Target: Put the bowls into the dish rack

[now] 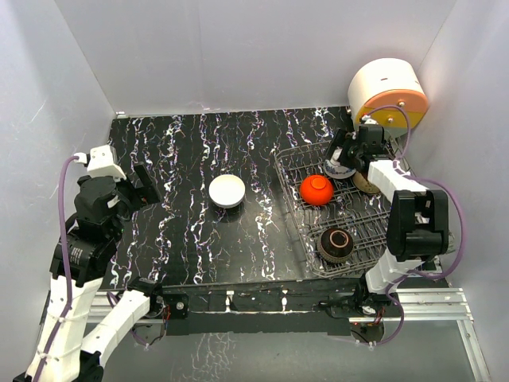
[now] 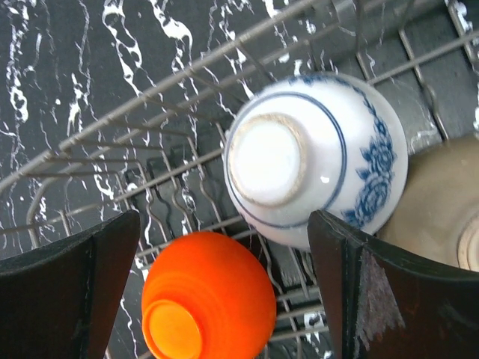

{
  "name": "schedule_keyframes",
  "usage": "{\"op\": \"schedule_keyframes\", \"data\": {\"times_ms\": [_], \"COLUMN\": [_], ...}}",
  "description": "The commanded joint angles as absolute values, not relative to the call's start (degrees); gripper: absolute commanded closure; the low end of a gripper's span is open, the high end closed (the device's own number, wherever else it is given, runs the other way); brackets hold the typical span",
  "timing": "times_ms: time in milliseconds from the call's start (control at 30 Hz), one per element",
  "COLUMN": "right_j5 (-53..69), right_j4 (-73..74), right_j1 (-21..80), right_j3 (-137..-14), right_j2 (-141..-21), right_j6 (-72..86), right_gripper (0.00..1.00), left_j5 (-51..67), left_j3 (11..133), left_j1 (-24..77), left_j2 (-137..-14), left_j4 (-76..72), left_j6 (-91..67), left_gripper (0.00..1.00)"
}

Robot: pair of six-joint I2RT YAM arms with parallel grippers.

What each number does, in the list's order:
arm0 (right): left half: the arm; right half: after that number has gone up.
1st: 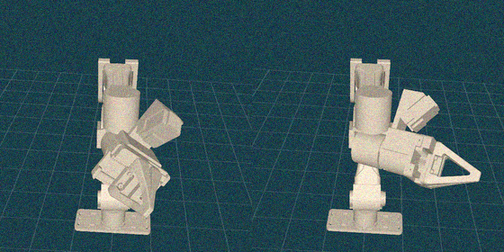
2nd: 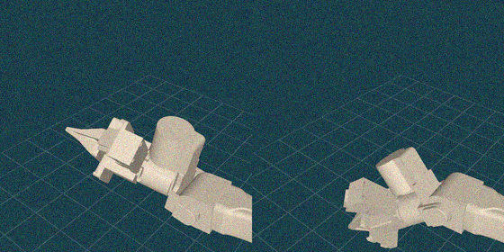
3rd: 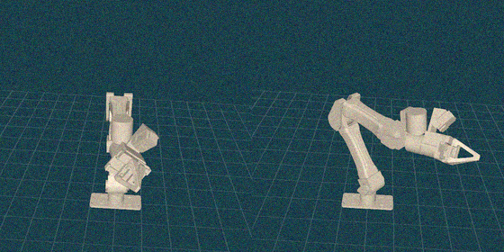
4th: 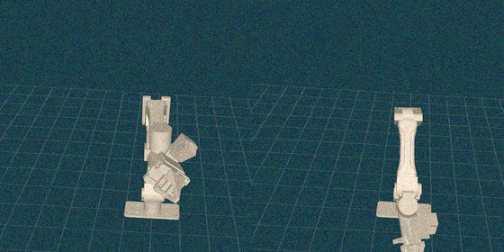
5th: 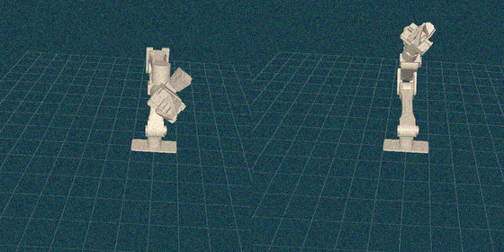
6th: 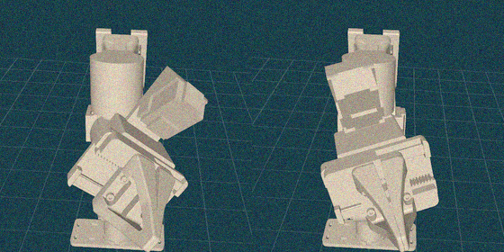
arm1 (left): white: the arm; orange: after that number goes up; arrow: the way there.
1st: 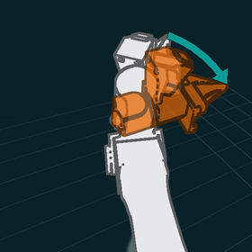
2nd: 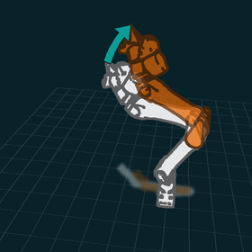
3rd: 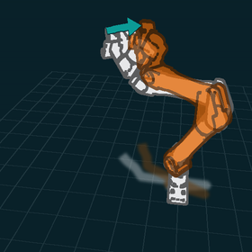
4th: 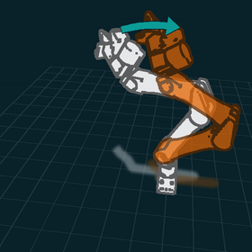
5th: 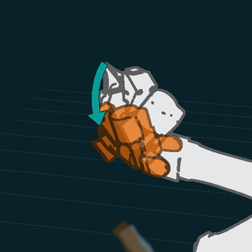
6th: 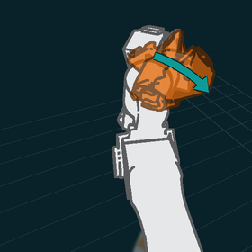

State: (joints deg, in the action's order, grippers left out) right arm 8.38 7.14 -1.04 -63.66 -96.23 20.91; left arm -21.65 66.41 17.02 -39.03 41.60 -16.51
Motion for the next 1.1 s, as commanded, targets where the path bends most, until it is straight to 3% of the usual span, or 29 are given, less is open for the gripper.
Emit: {"op": "schedule_keyframes", "data": {"times_ms": [0,167,500,833,1067], "right_j5": [5.77,2.92,-8.66,-12.03,-11.44], "right_j4": [9.40,15.00,23.24,23.09,22.13], "right_j1": [-1.07,0.26,15.95,16.77,17.09], "right_j3": [-62.70,-63.54,-63.10,-63.80,-61.97], "right_j2": [-90.48,-85.75,-86.07,-88.95,-90.40], "right_j6": [20.48,18.94,14.84,12.99,12.43], "right_gripper": [0.01,0.01,0.01,0.03,0.12], "left_j5": [-22.14,-21.32,-20.43,-22.21,-22.78], "left_j3": [66.30,66.16,66.66,68.40,68.25], "left_j1": [17.23,17.23,17.23,17.25,17.23], "left_j2": [-39.29,-39.67,-39.86,-40.38,-41.03], "left_j4": [41.27,40.96,41.89,44.80,46.36], "left_j6": [-16.07,-16.18,-17.14,-17.72,-18.11], "left_gripper": [0.03,0.03,0.03,0.03,0.03]}}
